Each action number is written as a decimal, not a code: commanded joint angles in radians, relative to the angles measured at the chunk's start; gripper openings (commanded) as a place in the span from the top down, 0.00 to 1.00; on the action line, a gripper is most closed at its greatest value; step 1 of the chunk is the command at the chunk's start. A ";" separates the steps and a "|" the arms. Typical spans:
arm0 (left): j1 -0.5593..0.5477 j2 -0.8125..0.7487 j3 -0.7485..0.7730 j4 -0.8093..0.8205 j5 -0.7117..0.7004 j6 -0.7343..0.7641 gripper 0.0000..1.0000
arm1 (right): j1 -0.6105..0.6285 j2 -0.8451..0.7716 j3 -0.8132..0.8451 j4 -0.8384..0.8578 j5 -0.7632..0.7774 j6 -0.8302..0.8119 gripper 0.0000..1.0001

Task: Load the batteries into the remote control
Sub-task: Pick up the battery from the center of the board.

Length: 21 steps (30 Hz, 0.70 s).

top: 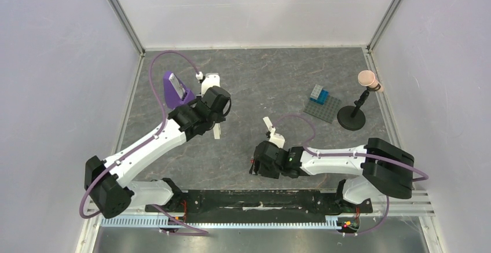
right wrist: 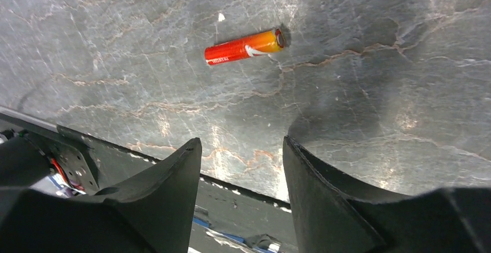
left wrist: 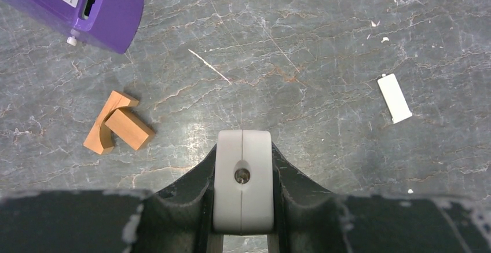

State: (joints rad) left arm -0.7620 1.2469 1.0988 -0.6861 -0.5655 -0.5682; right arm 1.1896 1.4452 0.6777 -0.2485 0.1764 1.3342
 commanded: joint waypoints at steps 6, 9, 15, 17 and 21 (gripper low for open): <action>0.038 -0.107 -0.031 0.043 0.022 0.042 0.98 | -0.008 0.118 0.114 -0.093 0.127 0.155 0.44; 0.054 -0.120 -0.040 0.051 0.037 0.050 0.98 | -0.016 0.149 0.152 -0.149 0.160 0.198 0.46; 0.075 -0.140 -0.058 0.065 0.060 0.062 0.98 | -0.041 0.232 0.279 -0.328 0.186 0.294 0.51; 0.080 -0.146 -0.069 0.072 0.065 0.065 0.98 | -0.041 0.257 0.310 -0.355 0.172 0.307 0.52; 0.092 -0.160 -0.089 0.079 0.078 0.067 0.98 | -0.046 0.315 0.370 -0.420 0.134 0.369 0.57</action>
State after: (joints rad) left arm -0.6830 1.1290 1.0229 -0.6624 -0.4988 -0.5365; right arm 1.1515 1.6981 0.9913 -0.5354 0.2970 1.6066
